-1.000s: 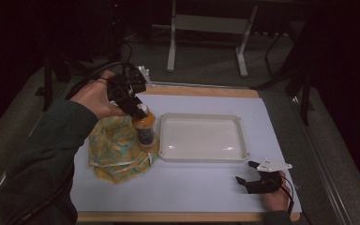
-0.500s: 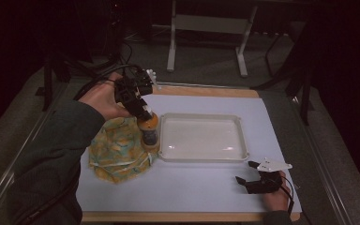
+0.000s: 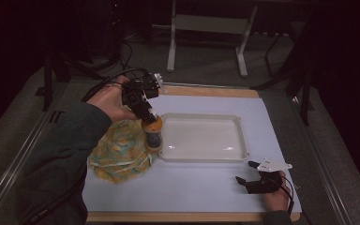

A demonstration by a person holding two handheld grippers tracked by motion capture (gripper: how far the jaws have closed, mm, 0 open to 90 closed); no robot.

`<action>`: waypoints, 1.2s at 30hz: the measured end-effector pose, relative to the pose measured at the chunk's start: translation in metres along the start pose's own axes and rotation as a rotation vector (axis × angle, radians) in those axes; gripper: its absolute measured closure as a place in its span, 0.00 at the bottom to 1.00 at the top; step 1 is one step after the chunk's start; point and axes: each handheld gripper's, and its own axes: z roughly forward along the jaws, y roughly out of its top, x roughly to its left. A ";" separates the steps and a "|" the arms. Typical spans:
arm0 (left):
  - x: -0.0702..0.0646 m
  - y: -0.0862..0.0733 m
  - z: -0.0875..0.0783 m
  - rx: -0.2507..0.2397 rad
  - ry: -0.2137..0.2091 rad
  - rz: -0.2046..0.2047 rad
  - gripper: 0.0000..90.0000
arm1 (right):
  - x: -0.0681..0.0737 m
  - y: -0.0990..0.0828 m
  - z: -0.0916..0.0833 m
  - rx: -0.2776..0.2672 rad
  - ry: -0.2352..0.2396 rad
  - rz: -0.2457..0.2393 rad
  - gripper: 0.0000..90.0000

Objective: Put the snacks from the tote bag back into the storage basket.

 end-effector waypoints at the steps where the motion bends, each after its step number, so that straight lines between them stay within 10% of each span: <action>1: -0.001 0.001 0.001 0.000 -0.001 -0.002 0.65 | 0.000 0.000 0.000 0.000 0.000 0.000 0.17; 36: -0.006 0.023 0.031 0.031 -0.007 0.015 0.65 | 0.000 0.000 0.000 -0.003 0.001 0.003 0.17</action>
